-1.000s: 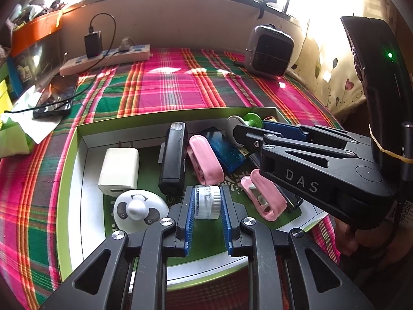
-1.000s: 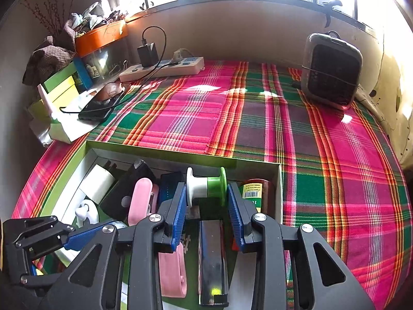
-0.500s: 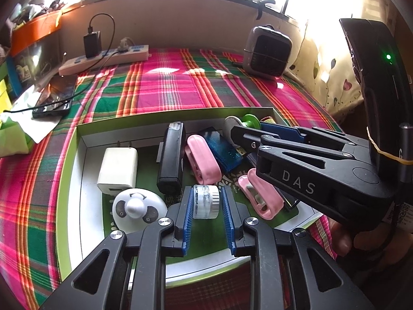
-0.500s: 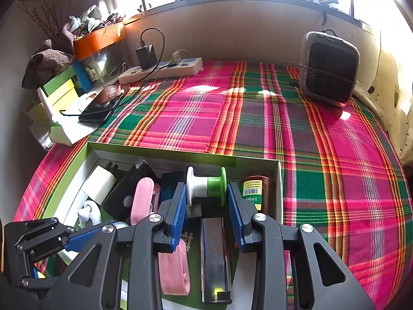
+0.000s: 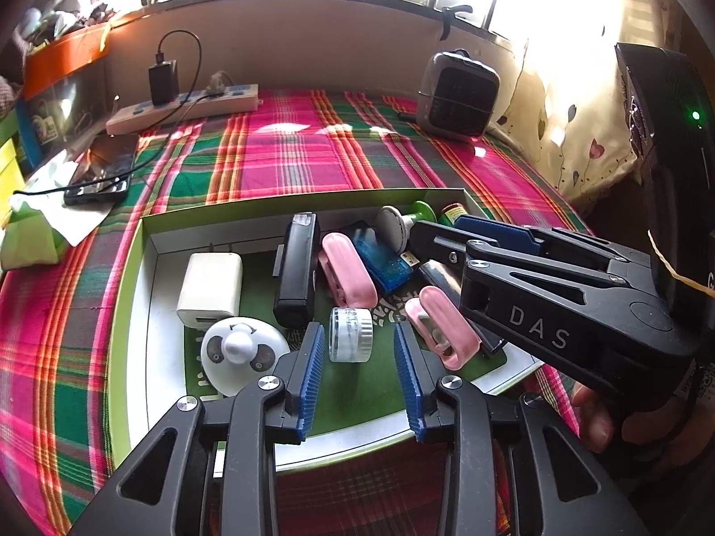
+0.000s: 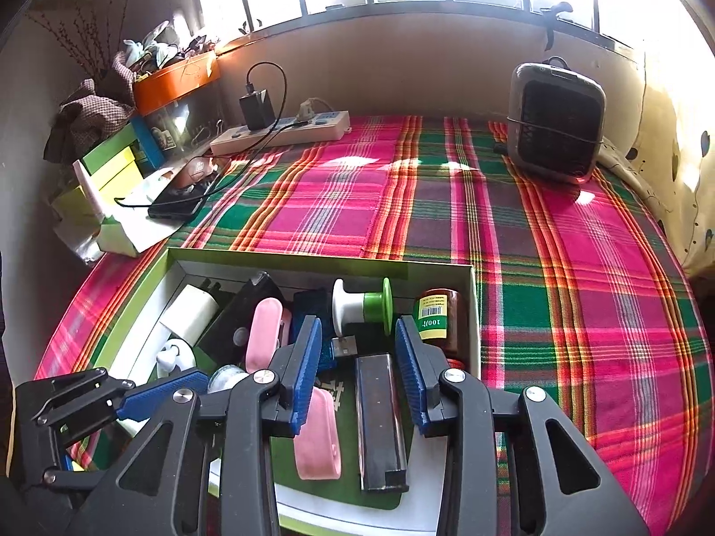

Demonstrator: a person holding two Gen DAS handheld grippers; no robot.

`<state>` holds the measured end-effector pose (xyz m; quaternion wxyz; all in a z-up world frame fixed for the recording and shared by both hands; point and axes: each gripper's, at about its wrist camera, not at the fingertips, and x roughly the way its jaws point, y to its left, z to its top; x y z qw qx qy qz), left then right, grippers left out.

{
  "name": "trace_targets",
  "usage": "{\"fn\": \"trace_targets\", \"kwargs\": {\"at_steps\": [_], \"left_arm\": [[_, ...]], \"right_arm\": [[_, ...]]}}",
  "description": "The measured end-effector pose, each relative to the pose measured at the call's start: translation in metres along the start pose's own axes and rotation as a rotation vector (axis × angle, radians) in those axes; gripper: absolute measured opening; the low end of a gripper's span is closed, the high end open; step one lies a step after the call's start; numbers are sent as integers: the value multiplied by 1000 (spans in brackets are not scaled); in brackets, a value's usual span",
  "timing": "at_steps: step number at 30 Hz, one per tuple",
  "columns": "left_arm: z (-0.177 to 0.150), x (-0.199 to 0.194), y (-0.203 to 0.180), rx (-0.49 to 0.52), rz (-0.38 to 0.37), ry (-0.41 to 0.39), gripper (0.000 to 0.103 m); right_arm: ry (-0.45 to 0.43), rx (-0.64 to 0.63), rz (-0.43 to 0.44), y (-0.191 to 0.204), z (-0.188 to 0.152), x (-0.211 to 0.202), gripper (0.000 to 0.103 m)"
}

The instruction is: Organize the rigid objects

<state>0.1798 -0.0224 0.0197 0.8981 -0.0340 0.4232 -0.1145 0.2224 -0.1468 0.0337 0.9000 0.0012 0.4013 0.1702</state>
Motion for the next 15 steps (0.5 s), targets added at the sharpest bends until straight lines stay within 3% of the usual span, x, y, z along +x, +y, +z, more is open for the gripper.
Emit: {"fn": "trace_targets", "kwargs": {"at_steps": [15], "left_arm": [[-18, -37, -2, -13, 46, -37, 34]], "right_arm": [[-37, 28, -5, 11, -29, -48, 41]]}}
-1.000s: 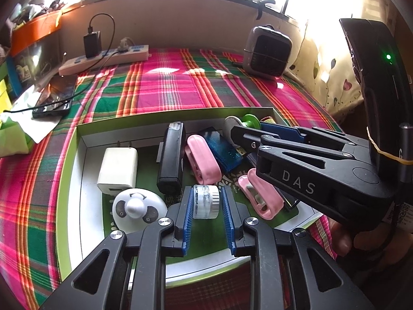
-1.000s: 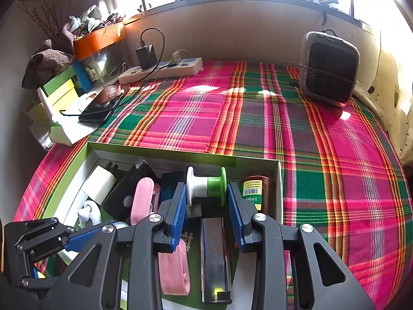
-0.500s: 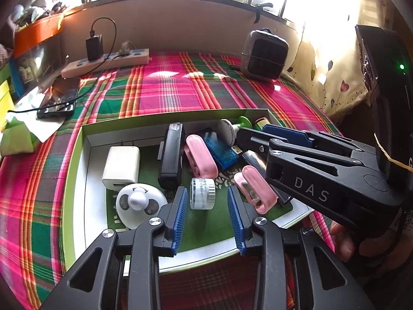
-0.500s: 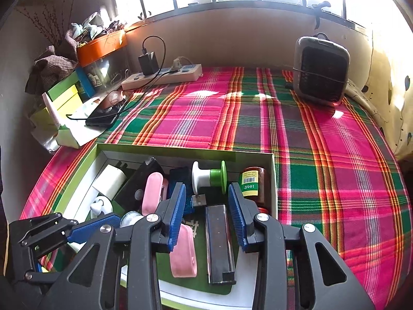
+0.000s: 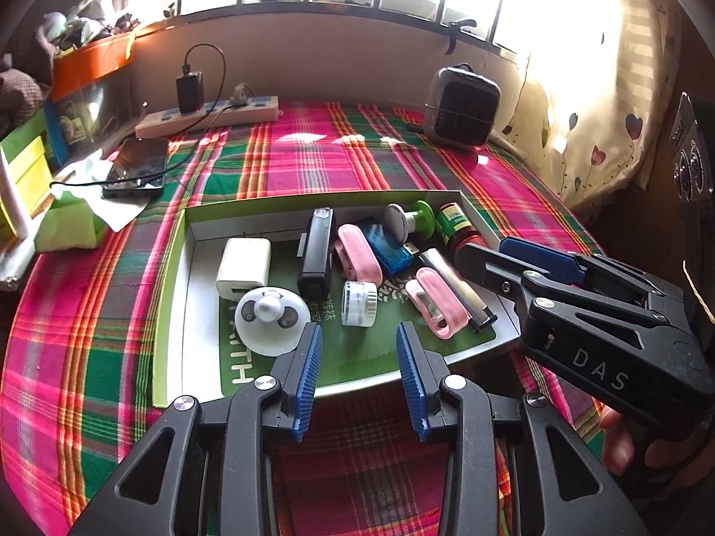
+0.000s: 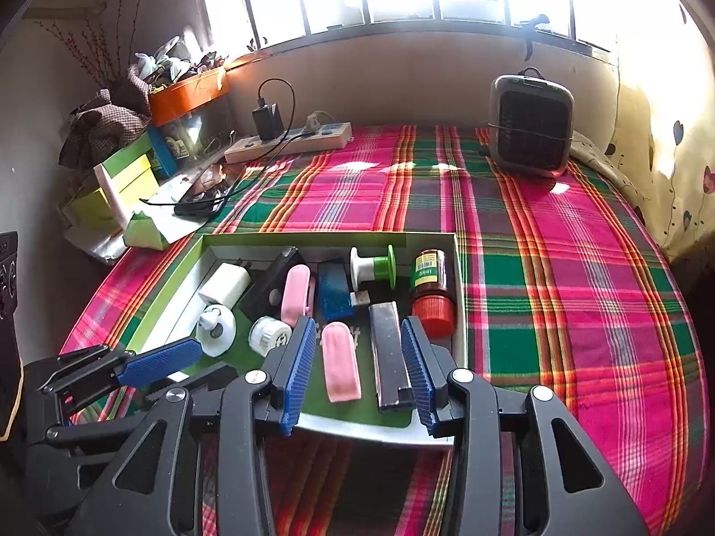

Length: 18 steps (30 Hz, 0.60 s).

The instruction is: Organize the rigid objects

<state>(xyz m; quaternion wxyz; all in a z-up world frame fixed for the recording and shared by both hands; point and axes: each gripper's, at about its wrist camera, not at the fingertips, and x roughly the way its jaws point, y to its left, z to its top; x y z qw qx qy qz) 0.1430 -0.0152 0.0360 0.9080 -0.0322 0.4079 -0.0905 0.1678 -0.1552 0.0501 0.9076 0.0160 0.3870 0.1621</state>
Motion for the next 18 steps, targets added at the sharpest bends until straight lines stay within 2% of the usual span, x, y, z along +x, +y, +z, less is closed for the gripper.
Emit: {"fn": "trace_targets", "kwargs": {"at_steps": [10, 18], "left_arm": [[-21, -24, 1, 9, 58, -16, 34], [-44, -22, 4, -11, 77, 27, 34]], "right_arm": [[32, -1, -51, 8, -31, -18, 42], [81, 11, -74, 8, -57, -18, 42]]}}
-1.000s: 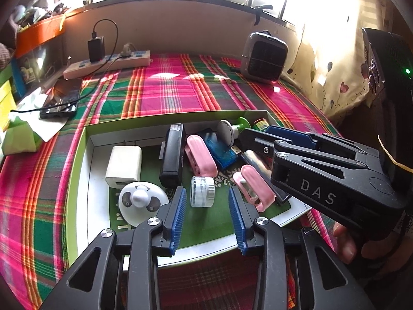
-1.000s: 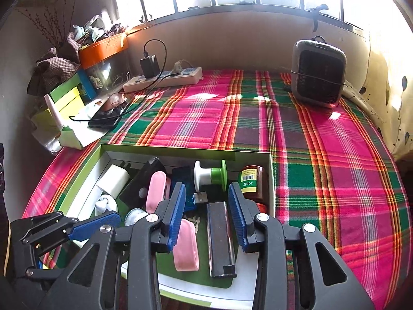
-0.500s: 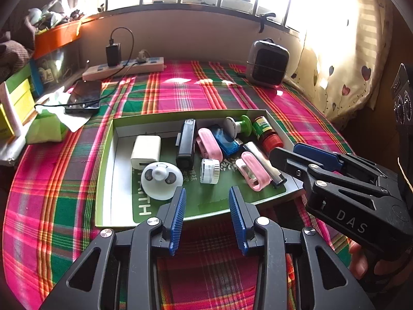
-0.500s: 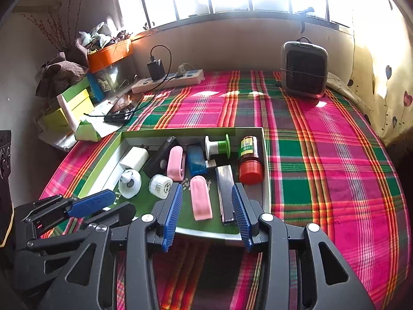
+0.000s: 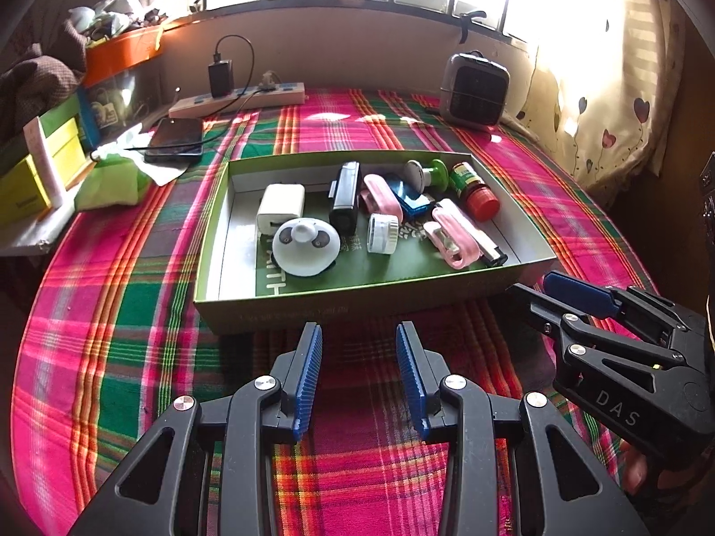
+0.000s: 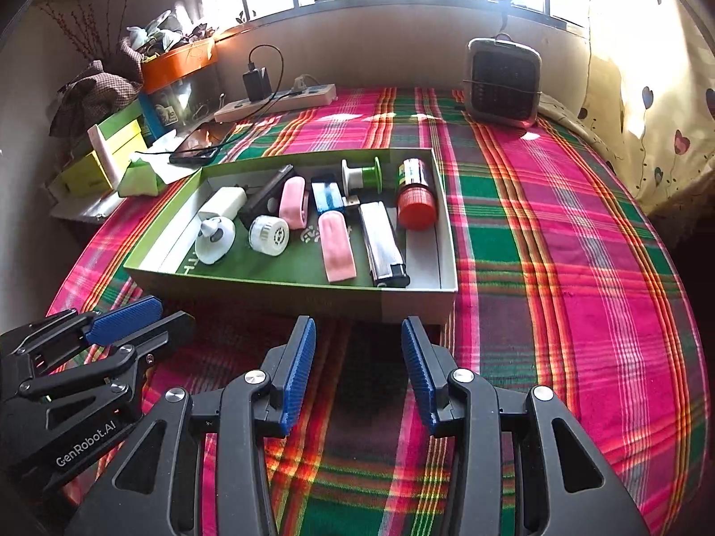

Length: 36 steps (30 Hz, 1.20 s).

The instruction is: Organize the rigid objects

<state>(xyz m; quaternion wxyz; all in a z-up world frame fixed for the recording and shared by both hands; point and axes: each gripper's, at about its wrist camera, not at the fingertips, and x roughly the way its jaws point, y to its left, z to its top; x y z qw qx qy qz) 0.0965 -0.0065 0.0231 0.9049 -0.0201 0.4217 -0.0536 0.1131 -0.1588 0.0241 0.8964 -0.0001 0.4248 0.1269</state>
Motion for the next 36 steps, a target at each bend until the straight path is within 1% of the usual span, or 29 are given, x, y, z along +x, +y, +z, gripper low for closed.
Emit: {"fn": "trace_targets", "kwargs": {"at_steps": [6, 8, 13, 16, 20, 24, 27, 30, 36], "left_arm": [[-15, 7, 1, 5, 26, 40, 34], [-19, 10, 2, -4, 27, 54, 34], [-22, 9, 3, -12, 29, 42, 34], [-23, 9, 2, -13, 37, 35, 35], [-25, 9, -2, -6, 62, 20, 35], [-27, 9, -6, -9, 69, 4, 42], [-29, 10, -11, 5, 87, -9, 47], [-30, 12, -16, 26, 107, -6, 48], [-30, 11, -16, 20, 108, -7, 49]], "right_arm": [[46, 9, -13, 0, -16, 7, 42], [43, 3, -21, 0, -19, 6, 42], [43, -19, -47, 3, -24, 3, 44], [34, -34, -60, 6, -29, 1, 49], [30, -52, -88, 9, -32, 0, 52], [24, -39, -96, 7, -33, -1, 56], [20, -28, -106, 6, -35, -1, 60], [17, -17, -112, 3, -36, -2, 62], [17, -16, -113, 3, -36, -1, 63]]}}
